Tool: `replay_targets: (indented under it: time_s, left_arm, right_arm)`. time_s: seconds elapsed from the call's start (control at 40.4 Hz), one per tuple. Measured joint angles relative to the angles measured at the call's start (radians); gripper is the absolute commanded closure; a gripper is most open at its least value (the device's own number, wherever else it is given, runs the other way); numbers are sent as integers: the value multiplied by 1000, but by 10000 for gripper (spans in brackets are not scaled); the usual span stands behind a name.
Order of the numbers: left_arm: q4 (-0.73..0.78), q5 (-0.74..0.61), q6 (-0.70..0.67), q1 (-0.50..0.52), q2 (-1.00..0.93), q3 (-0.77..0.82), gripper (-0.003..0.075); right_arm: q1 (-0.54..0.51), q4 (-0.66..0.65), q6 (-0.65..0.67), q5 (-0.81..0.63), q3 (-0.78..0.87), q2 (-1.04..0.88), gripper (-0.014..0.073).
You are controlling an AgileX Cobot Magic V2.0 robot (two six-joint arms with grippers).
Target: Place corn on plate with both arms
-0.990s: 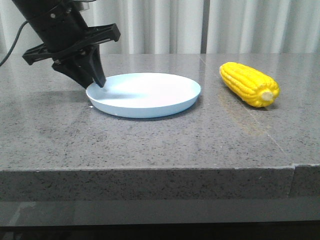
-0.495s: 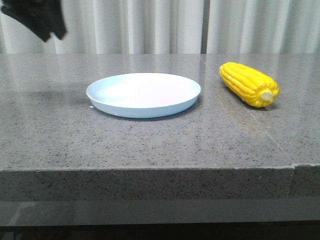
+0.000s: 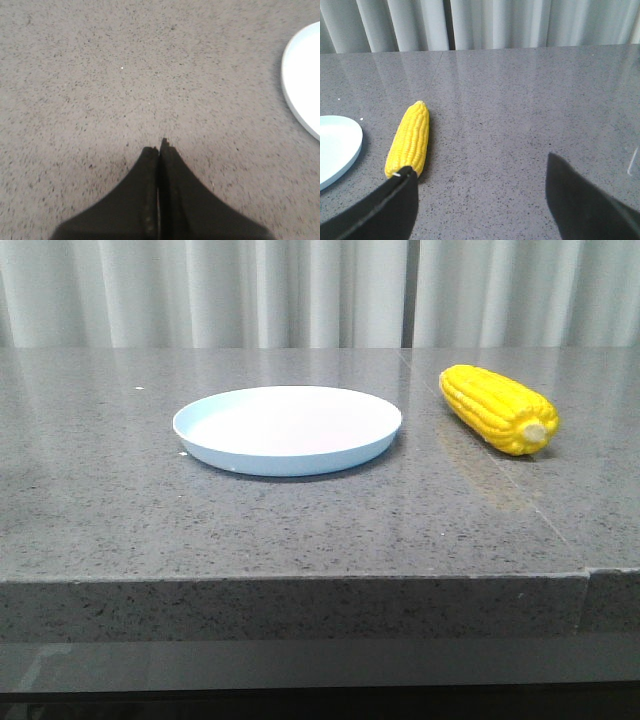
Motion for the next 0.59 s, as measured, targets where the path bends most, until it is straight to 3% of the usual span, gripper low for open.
replay_targets:
  time_s: [0.322,0.594]
  left_arm:
    - [45,-122,0,0,-545,352,741]
    - [70,-144,0,0,-897,469,741]
  right_arm:
    - [0,0,0,0,0,0,33]
    - [0,0,0,0,0,0,33]
